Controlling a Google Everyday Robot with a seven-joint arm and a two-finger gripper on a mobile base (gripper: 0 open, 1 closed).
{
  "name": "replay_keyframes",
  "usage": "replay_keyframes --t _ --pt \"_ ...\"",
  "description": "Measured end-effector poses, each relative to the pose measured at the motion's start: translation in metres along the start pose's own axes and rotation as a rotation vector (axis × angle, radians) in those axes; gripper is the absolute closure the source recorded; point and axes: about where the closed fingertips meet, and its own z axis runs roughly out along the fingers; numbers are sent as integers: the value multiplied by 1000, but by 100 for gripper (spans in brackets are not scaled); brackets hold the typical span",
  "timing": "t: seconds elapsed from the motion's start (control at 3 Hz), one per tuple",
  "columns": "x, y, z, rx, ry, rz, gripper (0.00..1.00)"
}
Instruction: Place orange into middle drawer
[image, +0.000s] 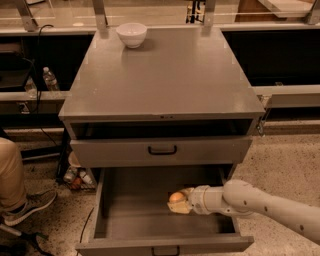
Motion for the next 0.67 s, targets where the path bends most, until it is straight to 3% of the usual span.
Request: replay_keyframes --t 0.33,0.67 --pt "5 -7 16 19 -15 5 100" --pt "12 -13 30 27 -18 24 83"
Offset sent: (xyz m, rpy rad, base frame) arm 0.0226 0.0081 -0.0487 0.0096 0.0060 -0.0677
